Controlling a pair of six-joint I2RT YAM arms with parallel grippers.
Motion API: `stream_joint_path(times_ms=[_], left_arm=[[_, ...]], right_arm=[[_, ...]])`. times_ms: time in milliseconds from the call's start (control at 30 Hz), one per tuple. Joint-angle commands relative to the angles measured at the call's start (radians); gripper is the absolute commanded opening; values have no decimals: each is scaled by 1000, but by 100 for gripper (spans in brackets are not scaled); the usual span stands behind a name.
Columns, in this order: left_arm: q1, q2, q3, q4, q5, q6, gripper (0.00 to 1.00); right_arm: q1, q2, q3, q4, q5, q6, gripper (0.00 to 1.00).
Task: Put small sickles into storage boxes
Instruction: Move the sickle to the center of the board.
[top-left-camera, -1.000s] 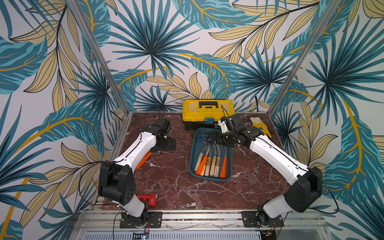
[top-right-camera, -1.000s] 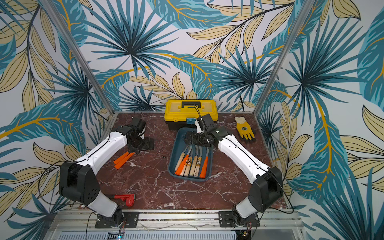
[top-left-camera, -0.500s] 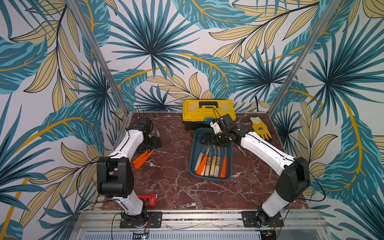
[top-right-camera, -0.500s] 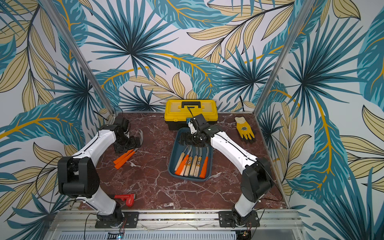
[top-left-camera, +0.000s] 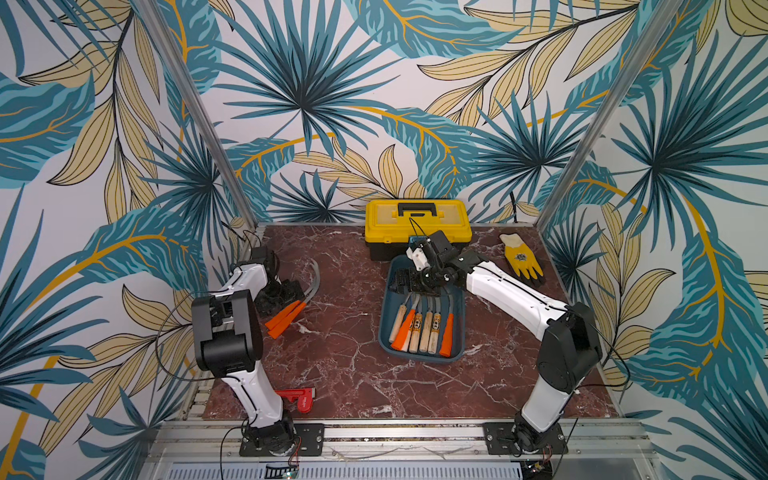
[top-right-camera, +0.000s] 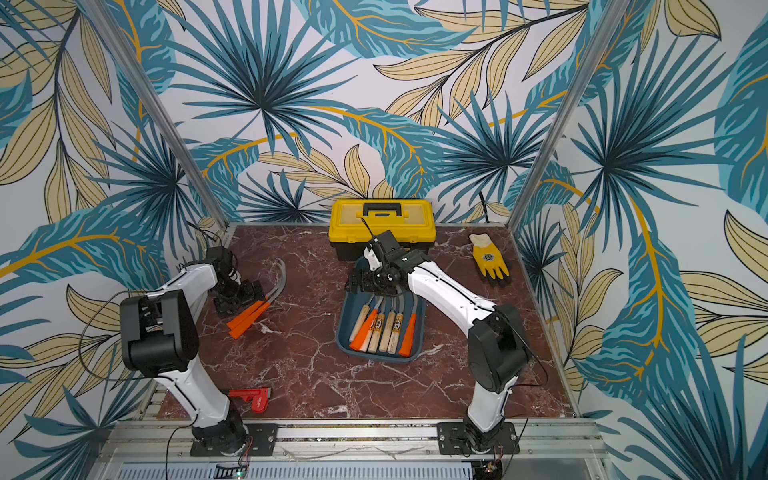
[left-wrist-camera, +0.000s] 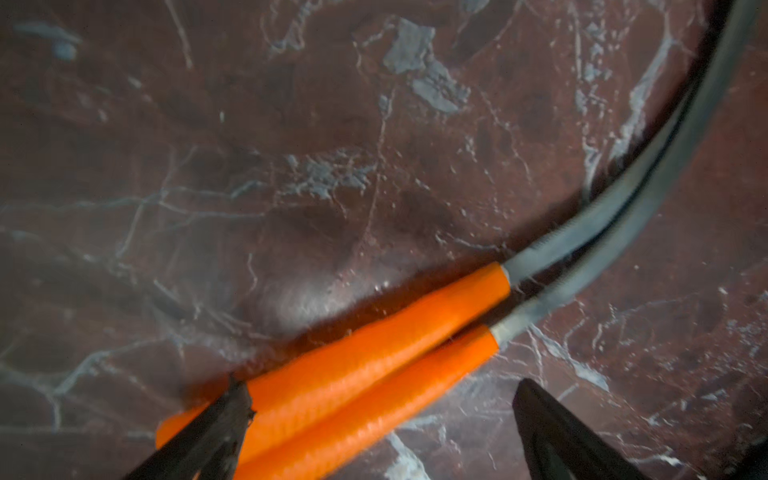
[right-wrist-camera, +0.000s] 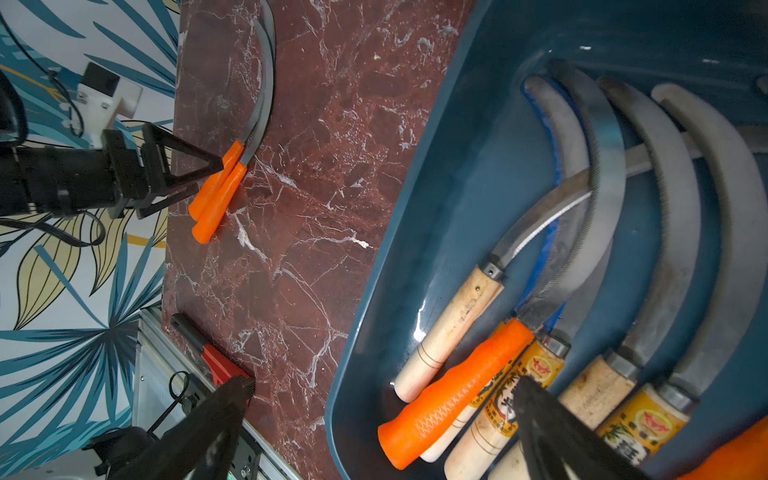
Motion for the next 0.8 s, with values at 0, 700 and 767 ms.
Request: stream_joint_path(times_ms=[0, 700, 767], left_arm=[[11, 23, -27, 80, 66, 39, 99], [-453, -60, -213, 218, 165, -226, 99], [-466, -80, -224, 218, 149, -236, 100]], right_arm=[[3, 17, 23, -16, -3, -20, 100], [3, -48, -57, 11, 33, 28, 100], [4, -65, -74, 12, 39, 31, 100]])
